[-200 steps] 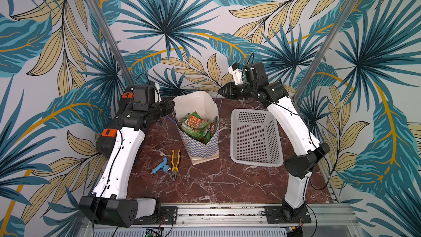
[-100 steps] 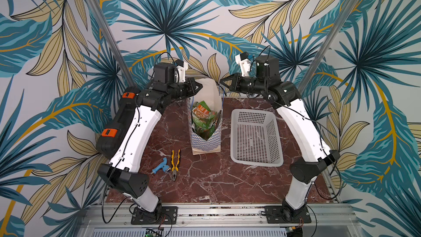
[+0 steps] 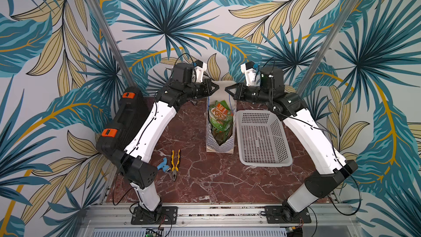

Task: Place the condiment packets inside the bag
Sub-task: Adjust the paper bag at the center of the board.

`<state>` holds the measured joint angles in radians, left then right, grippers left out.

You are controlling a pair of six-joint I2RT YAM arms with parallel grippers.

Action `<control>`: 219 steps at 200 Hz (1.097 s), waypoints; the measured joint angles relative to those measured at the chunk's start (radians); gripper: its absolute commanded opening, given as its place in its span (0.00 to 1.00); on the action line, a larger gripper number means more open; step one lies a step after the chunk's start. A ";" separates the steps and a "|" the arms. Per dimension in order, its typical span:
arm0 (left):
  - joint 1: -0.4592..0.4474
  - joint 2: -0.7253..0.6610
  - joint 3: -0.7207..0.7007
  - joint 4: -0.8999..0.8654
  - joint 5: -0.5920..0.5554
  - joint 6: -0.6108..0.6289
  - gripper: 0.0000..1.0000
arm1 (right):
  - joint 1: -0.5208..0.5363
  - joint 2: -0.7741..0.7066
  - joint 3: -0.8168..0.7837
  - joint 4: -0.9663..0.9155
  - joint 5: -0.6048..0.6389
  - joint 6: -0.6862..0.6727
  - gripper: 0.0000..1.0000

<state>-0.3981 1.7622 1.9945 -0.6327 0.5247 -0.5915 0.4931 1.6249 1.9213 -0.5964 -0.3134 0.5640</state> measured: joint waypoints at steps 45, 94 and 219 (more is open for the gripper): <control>-0.021 -0.019 -0.172 0.068 -0.002 -0.006 0.08 | -0.024 -0.008 -0.109 -0.009 0.052 -0.031 0.00; -0.025 -0.109 -0.174 0.084 -0.010 -0.021 0.12 | -0.028 -0.007 0.039 -0.037 0.010 -0.023 0.00; -0.026 -0.382 -0.319 0.017 -0.187 0.054 1.00 | -0.028 -0.142 -0.115 -0.096 0.090 -0.086 0.72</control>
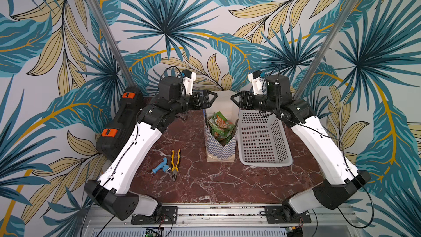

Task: Place the condiment packets inside the bag
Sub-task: Adjust the paper bag at the center of the board, then reset both arms

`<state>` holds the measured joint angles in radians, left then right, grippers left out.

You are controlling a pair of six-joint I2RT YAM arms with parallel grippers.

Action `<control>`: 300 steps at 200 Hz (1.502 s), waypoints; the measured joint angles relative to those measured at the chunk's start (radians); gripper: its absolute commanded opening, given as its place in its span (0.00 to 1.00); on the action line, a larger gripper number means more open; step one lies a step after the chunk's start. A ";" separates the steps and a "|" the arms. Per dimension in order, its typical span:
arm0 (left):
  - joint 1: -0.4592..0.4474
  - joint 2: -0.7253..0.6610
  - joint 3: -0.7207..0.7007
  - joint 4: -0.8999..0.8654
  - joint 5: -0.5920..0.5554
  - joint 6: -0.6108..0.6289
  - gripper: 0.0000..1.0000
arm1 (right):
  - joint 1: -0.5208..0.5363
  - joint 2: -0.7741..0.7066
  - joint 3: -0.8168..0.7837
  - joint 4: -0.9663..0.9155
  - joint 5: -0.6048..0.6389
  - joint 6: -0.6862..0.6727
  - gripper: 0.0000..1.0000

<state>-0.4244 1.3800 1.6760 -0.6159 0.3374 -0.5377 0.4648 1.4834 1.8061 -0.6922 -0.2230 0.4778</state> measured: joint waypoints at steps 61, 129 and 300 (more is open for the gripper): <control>0.000 -0.234 -0.150 -0.161 -0.255 0.069 1.00 | 0.000 -0.245 -0.189 -0.040 0.142 -0.060 1.00; 0.000 -0.582 -0.433 -0.239 -0.390 0.045 1.00 | 0.000 -0.555 -0.506 -0.008 0.229 -0.071 0.99; 0.005 -0.821 -1.029 -0.071 -0.594 -0.004 1.00 | 0.000 -0.880 -1.222 0.226 0.597 -0.179 1.00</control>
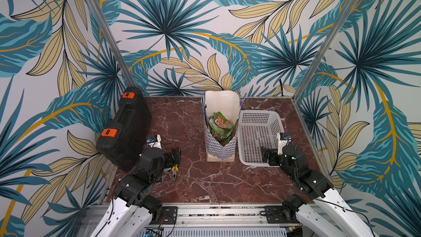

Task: Place the condiment packets inside the bag
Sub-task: Reset both arms

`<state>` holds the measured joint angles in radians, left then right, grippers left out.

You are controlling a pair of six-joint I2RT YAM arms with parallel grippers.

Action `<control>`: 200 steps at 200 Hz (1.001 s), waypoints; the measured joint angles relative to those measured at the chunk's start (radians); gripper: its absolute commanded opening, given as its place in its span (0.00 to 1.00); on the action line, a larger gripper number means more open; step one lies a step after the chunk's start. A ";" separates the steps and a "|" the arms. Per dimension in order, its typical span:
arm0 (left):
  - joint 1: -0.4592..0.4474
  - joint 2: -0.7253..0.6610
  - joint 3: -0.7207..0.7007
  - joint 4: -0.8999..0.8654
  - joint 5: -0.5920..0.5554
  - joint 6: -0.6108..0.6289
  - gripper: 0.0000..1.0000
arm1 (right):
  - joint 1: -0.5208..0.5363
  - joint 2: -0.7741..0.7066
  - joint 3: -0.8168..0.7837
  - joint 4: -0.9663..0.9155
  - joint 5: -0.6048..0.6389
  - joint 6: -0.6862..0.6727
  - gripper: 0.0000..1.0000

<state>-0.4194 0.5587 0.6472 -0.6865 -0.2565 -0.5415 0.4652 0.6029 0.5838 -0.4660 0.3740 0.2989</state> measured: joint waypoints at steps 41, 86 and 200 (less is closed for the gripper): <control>0.128 0.135 -0.040 0.179 -0.037 0.148 1.00 | -0.002 0.021 -0.122 0.225 0.179 -0.103 1.00; 0.259 0.257 -0.110 0.362 -0.036 0.273 1.00 | -0.095 0.116 -0.237 0.497 0.278 -0.166 0.99; 0.333 0.515 -0.247 0.914 -0.056 0.520 1.00 | -0.311 0.617 -0.275 1.058 0.238 -0.169 1.00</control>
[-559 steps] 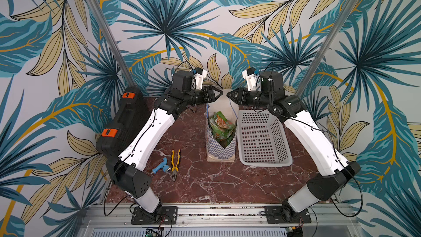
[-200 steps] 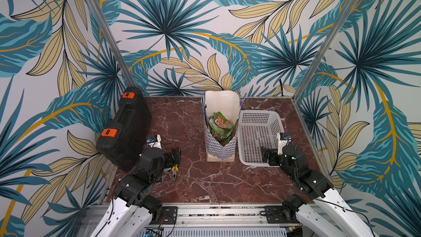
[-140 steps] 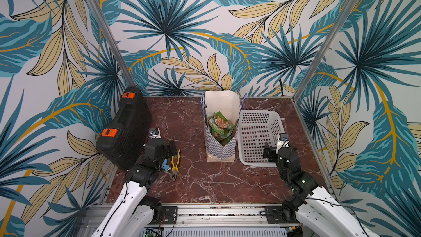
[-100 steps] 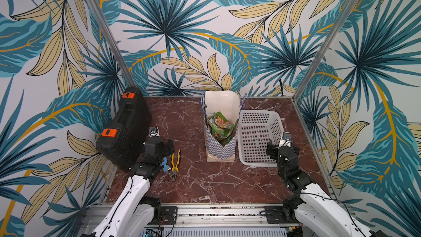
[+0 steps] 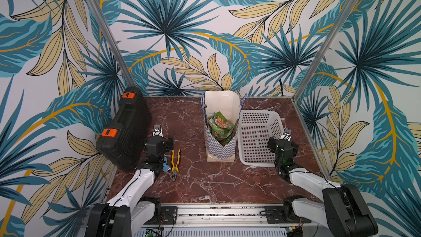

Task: Place the condiment packets inside the bag
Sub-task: Reset both arms

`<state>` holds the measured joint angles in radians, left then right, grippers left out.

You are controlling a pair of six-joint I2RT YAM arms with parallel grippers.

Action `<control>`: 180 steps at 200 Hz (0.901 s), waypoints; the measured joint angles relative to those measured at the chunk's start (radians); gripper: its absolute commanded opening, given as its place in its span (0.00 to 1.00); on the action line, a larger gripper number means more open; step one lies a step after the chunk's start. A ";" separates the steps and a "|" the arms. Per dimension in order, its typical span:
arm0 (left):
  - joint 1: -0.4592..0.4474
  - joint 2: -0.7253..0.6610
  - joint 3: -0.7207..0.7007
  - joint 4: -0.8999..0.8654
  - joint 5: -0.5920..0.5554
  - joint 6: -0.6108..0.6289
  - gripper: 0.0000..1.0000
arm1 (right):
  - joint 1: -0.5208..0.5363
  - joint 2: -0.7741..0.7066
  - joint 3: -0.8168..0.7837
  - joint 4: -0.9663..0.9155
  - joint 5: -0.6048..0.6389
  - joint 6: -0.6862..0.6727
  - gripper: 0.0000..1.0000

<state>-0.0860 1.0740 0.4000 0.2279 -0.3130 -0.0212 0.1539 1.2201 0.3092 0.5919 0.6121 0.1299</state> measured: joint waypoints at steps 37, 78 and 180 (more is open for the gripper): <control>0.015 0.130 -0.006 0.141 0.014 -0.001 1.00 | -0.007 0.065 0.001 0.144 -0.065 -0.044 1.00; 0.016 0.171 -0.043 0.320 0.033 -0.001 1.00 | -0.008 0.146 -0.010 0.332 -0.097 -0.083 1.00; 0.016 0.406 -0.074 0.620 0.153 0.058 1.00 | -0.029 0.294 0.051 0.418 -0.165 -0.135 0.99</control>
<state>-0.0704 1.4796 0.3260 0.8478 -0.1596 0.0372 0.1253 1.5143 0.3603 1.0096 0.4469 -0.0048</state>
